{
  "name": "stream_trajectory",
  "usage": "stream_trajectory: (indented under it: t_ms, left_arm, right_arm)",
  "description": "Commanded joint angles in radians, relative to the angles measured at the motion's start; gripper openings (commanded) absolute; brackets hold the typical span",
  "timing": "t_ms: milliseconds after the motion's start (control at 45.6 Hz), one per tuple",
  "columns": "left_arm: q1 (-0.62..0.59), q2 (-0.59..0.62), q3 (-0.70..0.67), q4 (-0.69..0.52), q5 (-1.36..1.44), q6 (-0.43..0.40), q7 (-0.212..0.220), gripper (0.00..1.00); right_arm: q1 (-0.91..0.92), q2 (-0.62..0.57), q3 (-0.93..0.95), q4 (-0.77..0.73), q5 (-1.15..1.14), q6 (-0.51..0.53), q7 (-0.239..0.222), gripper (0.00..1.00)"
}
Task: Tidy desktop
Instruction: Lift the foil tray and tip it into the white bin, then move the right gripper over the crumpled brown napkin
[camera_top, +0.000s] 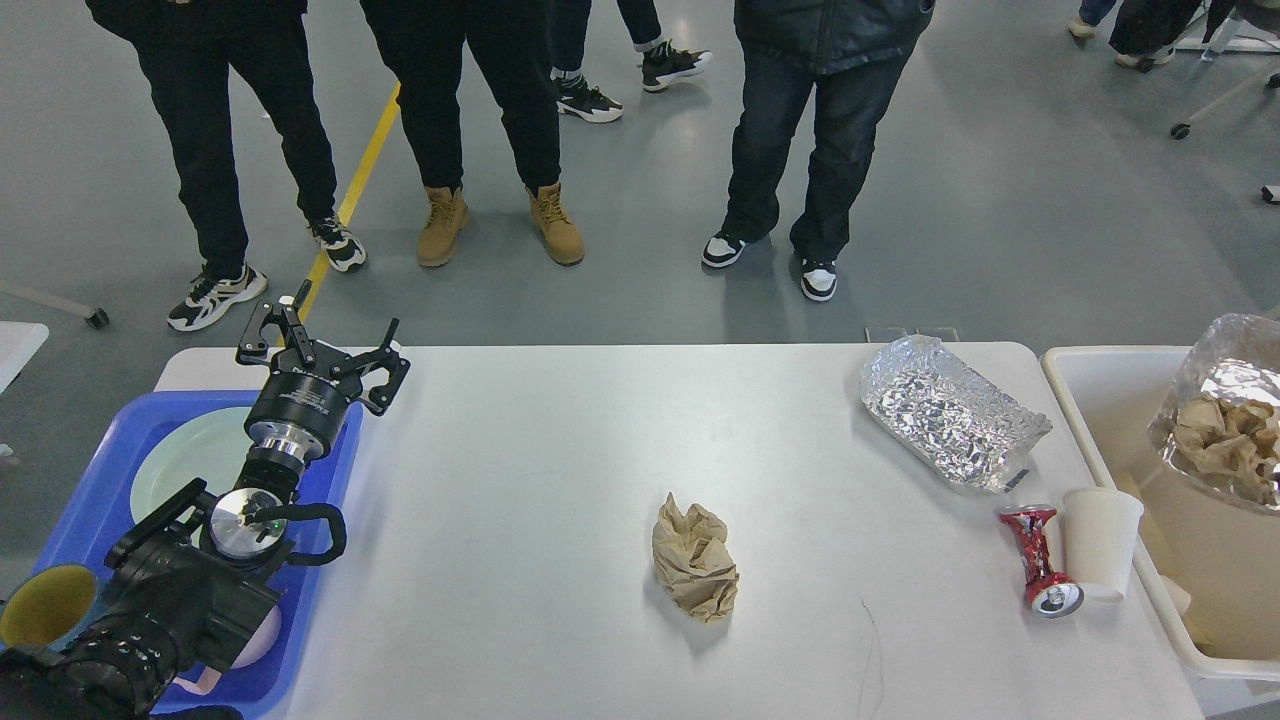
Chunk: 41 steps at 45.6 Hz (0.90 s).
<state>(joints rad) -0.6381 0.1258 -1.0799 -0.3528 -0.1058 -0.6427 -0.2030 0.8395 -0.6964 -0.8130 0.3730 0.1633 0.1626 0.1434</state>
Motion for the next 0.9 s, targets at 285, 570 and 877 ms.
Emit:
stream_trajectory:
  t_ms: [285,570,877]
  left_arm:
    - [0.000,0.000,0.000,0.000,0.000,0.000,-0.001,0.96]
    - [0.000,0.000,0.000,0.000,0.000,0.000,0.000,0.96]
    - [0.000,0.000,0.000,0.000,0.000,0.000,0.000,0.96]
  right_arm:
    - [-0.030,0.026,0.005,-0.009,0.001,-0.138,-0.001,1.00]
    - [0.412,0.147,-0.276,0.216,-0.005,-0.127,-0.007,1.00]
    - [0.846,0.466,-0.486,0.375,0.004,0.263,-0.050,1.00]
